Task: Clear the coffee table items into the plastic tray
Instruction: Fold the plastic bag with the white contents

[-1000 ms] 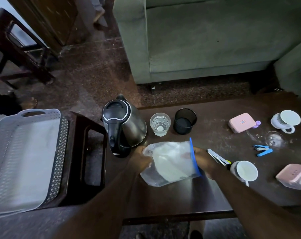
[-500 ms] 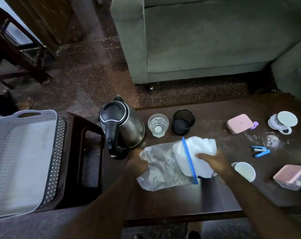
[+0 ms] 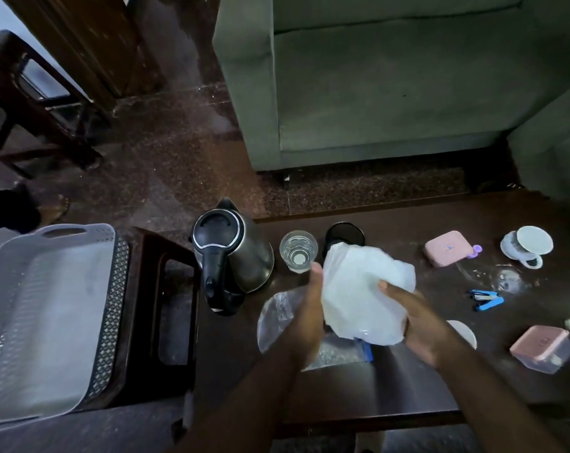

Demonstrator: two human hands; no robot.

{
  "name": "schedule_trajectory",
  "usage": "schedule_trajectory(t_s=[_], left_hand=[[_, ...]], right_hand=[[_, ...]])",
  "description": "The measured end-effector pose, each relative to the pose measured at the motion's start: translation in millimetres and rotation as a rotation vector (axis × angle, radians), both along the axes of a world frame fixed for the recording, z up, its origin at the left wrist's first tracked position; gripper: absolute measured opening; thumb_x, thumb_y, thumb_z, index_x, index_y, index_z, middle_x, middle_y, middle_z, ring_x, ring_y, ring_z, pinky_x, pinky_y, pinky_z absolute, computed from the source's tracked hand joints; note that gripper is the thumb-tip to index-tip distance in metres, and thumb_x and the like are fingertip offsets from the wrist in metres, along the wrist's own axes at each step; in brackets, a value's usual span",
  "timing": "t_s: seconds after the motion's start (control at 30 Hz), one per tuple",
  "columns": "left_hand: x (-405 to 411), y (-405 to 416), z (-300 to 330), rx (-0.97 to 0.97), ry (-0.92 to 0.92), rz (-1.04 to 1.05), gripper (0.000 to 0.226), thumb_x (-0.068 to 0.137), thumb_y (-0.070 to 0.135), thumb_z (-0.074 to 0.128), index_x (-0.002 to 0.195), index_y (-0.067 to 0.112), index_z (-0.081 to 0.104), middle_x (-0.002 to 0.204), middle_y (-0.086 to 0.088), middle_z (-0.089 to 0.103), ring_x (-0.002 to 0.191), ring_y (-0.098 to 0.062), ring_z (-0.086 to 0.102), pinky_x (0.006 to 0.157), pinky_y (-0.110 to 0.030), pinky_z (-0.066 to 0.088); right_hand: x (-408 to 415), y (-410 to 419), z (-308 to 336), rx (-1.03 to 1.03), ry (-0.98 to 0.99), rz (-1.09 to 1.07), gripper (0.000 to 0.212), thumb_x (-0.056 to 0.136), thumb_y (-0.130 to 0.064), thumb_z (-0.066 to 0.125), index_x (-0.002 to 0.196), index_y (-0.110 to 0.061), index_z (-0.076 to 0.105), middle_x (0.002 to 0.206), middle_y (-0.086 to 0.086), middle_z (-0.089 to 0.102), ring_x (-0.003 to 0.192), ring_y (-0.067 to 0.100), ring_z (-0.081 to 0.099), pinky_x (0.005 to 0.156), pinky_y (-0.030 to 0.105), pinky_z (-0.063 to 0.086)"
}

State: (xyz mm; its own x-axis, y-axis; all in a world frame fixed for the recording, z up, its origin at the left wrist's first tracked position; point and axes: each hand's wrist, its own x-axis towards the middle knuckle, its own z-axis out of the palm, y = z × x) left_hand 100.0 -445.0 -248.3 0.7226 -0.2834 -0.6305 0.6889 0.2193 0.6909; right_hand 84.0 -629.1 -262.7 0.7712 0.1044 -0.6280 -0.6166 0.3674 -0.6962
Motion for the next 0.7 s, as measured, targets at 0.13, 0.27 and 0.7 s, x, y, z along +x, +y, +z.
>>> schedule_trajectory(t_s=[0.13,0.27,0.7], left_hand=[[11.9,2.7,-3.4,-0.143,0.056,0.038,0.053,0.087,0.063,0.048,0.124,0.028,0.066,0.122,-0.006,0.07,0.114,-0.024,0.065,0.088,-0.041,0.056],[8.9,-0.5,-14.1,-0.036,-0.034,-0.107,0.034,0.088,0.041,0.068,0.118,0.027,0.067,0.117,-0.004,0.072,0.107,-0.021,0.069,0.088,-0.041,0.058],[31.6,6.8,-18.9,0.129,-0.329,-0.006,0.058,0.088,-0.004,0.064,0.133,0.03,0.052,0.124,0.011,0.064,0.111,-0.012,0.063,0.08,-0.025,0.056]], right_hand=[[11.4,5.4,-7.6,-0.09,-0.035,0.055,0.054,0.068,-0.052,0.083,0.116,-0.031,0.07,0.116,0.004,0.074,0.107,0.023,0.071,0.075,0.036,0.061],[16.3,7.0,-15.9,-0.122,-0.026,0.164,0.055,0.073,-0.055,0.078,0.117,-0.024,0.069,0.106,0.007,0.076,0.096,0.027,0.074,0.067,0.035,0.06],[23.2,-17.7,-30.7,-0.189,-0.291,0.025,0.052,0.081,-0.025,0.074,0.128,-0.036,0.054,0.124,-0.006,0.067,0.113,0.019,0.066,0.083,0.035,0.059]])
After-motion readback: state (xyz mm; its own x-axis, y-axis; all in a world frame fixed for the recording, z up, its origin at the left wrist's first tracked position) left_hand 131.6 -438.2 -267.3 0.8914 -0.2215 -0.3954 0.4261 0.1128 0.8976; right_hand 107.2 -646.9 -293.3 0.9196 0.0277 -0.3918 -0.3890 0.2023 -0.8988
